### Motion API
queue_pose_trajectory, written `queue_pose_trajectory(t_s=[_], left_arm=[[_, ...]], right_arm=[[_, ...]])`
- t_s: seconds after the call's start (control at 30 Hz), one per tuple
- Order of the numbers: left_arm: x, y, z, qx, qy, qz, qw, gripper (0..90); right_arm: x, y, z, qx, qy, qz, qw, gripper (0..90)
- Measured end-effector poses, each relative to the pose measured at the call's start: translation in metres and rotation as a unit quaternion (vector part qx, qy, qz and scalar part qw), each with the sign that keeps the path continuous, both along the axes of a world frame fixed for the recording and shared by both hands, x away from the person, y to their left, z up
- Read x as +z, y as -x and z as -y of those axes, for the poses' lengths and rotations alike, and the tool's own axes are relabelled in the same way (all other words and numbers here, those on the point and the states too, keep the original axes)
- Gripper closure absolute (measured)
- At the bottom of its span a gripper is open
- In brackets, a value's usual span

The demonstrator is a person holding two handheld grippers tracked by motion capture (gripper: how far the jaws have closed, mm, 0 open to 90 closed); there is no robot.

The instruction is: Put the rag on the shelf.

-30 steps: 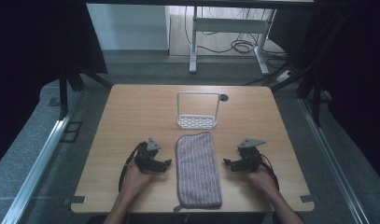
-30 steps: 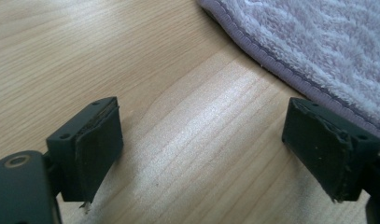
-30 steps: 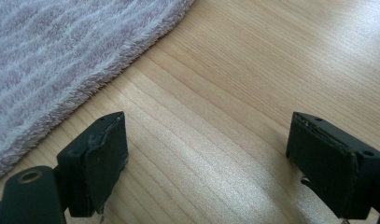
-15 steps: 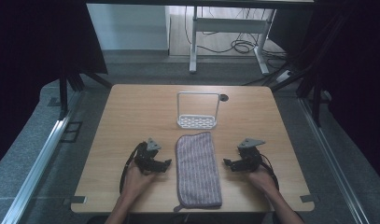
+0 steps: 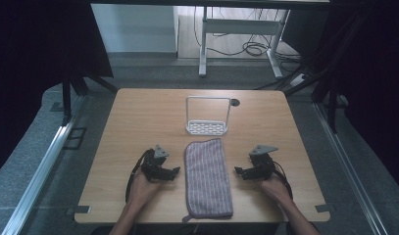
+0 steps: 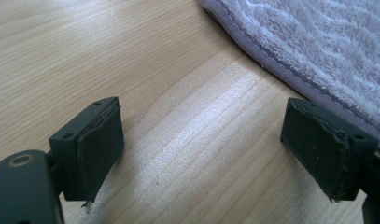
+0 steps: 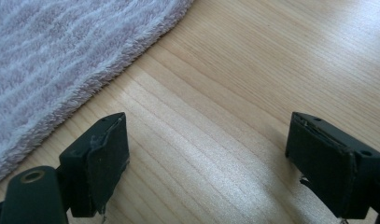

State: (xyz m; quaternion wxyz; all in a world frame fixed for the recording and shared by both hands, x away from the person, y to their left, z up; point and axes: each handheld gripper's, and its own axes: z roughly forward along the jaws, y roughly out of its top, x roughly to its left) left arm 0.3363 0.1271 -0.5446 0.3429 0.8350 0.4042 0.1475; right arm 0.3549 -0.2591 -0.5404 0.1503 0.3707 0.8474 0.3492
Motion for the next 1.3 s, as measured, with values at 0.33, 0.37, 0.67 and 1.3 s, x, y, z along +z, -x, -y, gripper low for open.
queue_pose_trajectory(t_s=[0.33,0.37,0.67,1.3], left_arm=[[0.009,-0.005,0.007,-0.014,0.015,-0.011,0.9997,17.6],[0.009,-0.005,0.007,-0.014,0.015,-0.011,0.9997,18.3],[0.022,-0.021,0.016,-0.03,0.015,-0.003,0.9994,21.1],[0.016,-0.061,0.034,-0.038,0.017,0.024,0.9989,24.4]], right_arm=[[0.011,-0.004,-0.002,-0.002,-0.009,-0.012,0.9999,14.2],[0.013,-0.004,-0.002,-0.004,-0.011,-0.016,0.9998,14.6],[0.027,-0.016,-0.009,-0.002,-0.021,-0.029,0.9994,16.4],[0.032,-0.06,-0.066,0.008,-0.019,-0.033,0.9992,29.9]])
